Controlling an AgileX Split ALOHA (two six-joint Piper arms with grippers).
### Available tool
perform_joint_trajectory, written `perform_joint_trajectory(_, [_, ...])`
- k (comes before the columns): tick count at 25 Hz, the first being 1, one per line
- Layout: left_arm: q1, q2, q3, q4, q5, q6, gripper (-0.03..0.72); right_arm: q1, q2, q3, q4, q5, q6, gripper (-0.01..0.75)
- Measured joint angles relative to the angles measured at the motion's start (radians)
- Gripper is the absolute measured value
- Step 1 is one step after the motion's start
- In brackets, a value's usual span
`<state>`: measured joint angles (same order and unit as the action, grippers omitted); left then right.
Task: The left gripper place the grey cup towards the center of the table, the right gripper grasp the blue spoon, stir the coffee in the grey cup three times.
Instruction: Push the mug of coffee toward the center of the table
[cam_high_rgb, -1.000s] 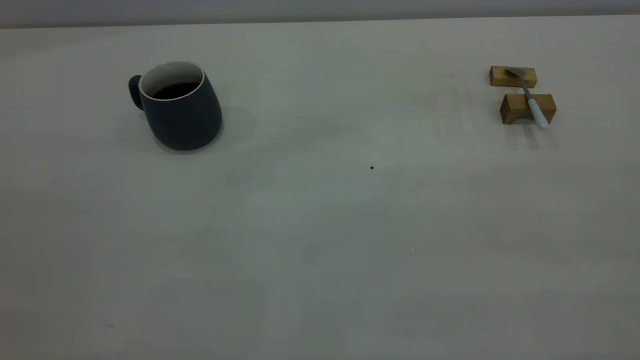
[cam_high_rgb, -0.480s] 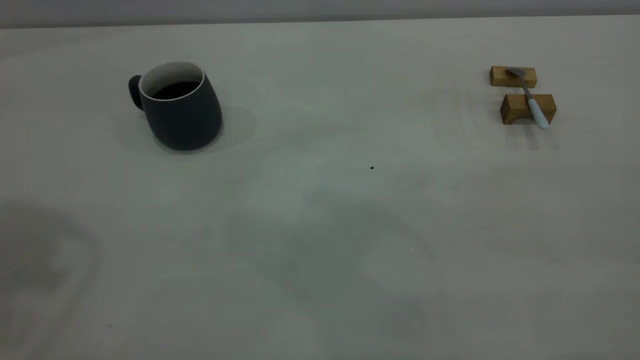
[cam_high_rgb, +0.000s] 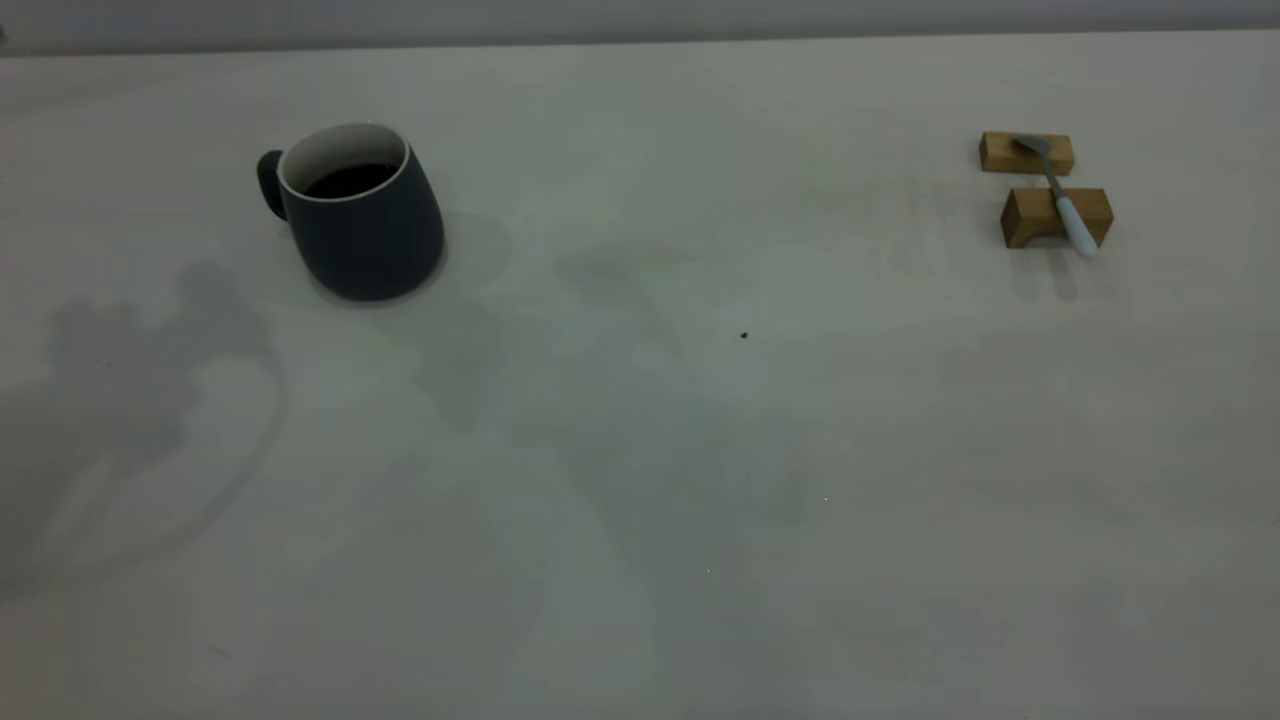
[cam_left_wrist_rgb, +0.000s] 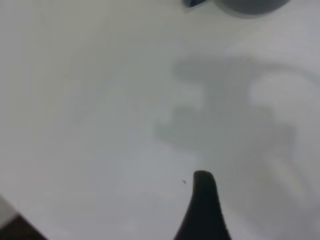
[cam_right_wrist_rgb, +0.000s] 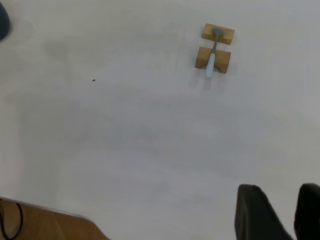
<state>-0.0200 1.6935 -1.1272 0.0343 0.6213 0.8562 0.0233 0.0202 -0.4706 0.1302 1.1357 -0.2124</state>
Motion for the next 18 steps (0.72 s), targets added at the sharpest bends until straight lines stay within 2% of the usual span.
perform_joint_trajectory(5, [-0.023, 0.167, -0.080, 0.003, -0.039, 0.257, 0.669, 0.000, 0.000, 0.000, 0.000, 0.000, 0.001, 0.240])
perform_joint_trajectory(13, [-0.030, 0.386, -0.247, 0.005, -0.048, 0.470, 0.657, 0.000, 0.000, 0.000, 0.000, 0.000, 0.000, 0.240])
perform_joint_trajectory(18, [-0.040, 0.477, -0.305, 0.005, -0.084, 0.683, 0.628, 0.000, 0.000, 0.000, 0.000, 0.000, 0.000, 0.240])
